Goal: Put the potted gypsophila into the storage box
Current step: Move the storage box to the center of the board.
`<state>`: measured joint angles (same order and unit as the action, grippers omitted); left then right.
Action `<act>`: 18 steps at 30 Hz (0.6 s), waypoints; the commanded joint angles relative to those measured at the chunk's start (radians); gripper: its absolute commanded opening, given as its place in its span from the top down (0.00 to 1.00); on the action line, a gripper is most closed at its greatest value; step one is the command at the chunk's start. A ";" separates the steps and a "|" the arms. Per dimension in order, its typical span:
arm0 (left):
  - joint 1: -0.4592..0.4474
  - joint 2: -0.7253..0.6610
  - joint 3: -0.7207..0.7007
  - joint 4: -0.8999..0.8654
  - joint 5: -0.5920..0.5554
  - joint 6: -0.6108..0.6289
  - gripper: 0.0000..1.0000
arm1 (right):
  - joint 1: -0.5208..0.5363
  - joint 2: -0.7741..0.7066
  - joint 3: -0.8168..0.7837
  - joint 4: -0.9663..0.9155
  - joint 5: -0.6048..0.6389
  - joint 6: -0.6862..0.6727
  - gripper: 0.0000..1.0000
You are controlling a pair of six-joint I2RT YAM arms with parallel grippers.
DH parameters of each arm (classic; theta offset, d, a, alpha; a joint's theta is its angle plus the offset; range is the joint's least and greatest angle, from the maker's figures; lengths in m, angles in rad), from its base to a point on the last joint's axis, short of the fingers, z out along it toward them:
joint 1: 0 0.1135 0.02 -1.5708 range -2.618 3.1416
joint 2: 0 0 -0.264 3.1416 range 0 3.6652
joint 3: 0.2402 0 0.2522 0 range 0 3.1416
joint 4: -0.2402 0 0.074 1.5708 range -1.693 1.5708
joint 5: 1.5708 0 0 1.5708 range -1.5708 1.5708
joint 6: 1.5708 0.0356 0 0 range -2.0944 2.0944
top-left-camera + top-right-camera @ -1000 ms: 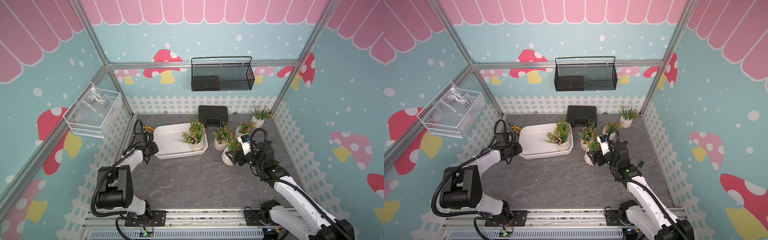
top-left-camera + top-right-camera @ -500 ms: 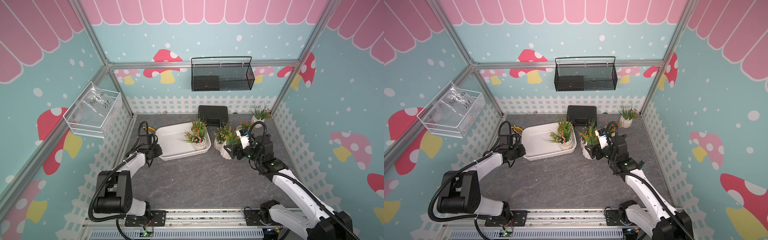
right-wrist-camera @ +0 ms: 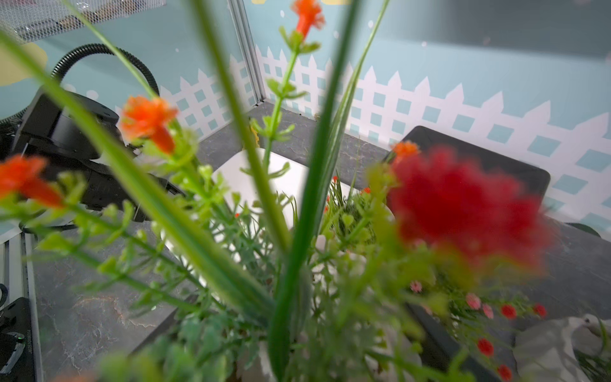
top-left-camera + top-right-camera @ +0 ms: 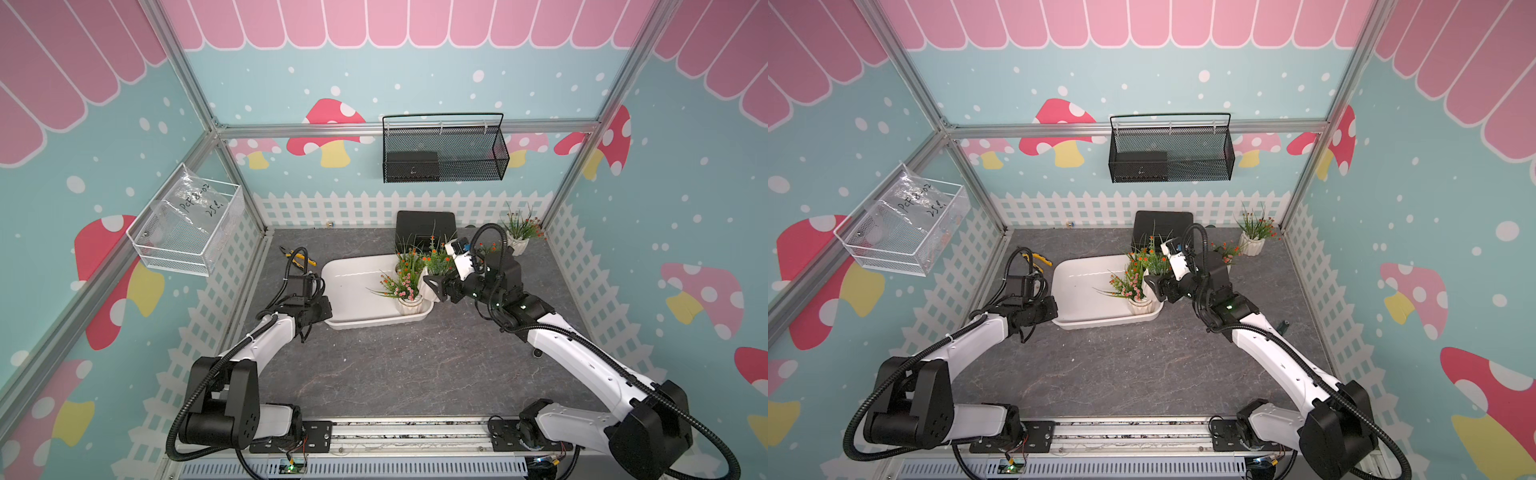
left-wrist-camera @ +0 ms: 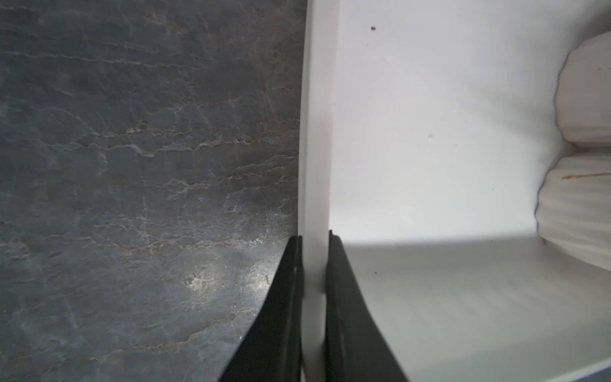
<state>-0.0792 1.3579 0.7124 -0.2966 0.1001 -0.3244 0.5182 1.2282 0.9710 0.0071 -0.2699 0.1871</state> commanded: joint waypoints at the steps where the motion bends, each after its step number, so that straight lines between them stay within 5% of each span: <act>1: -0.013 -0.033 -0.014 -0.022 -0.004 0.030 0.78 | 0.023 0.027 0.079 0.136 0.046 -0.009 0.33; 10: -0.013 -0.084 -0.027 -0.029 -0.087 0.005 0.49 | 0.105 0.230 0.280 0.177 0.128 -0.005 0.33; 18: -0.003 -0.131 -0.069 0.030 -0.102 -0.029 0.42 | 0.171 0.442 0.449 0.191 0.228 -0.017 0.33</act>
<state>-0.0914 1.2419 0.6647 -0.2924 0.0326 -0.3347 0.6727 1.6356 1.3483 0.0959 -0.0917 0.1871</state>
